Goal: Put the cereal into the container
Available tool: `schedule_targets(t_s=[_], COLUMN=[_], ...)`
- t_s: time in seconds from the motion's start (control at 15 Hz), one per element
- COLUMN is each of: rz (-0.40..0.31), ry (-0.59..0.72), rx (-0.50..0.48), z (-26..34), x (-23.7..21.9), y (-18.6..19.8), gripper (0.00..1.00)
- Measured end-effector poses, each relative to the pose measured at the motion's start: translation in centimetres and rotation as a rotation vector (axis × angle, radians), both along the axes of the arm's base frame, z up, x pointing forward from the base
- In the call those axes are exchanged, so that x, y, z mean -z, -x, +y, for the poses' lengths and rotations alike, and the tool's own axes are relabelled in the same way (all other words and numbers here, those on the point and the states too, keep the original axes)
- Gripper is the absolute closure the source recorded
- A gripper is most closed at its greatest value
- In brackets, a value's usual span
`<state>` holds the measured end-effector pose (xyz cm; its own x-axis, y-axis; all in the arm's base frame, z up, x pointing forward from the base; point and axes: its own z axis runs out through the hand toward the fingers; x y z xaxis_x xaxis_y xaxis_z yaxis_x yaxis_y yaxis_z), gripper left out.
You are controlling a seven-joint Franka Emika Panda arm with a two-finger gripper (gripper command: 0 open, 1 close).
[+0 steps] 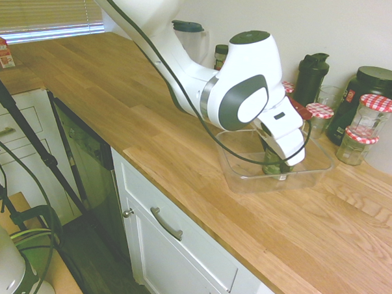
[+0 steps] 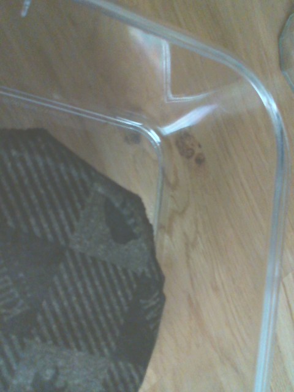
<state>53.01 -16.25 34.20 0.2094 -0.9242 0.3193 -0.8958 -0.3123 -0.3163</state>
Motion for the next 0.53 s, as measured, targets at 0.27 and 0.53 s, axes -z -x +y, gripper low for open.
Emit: schedule_targets(t_s=[0.27,0.53], rz=[0.053,0.083], ry=[-0.043,-0.088], rx=[0.018,0.024], z=[0.6,1.9], x=[0.6,-4.2], y=[0.4,1.3], gripper=[0.0,0.0])
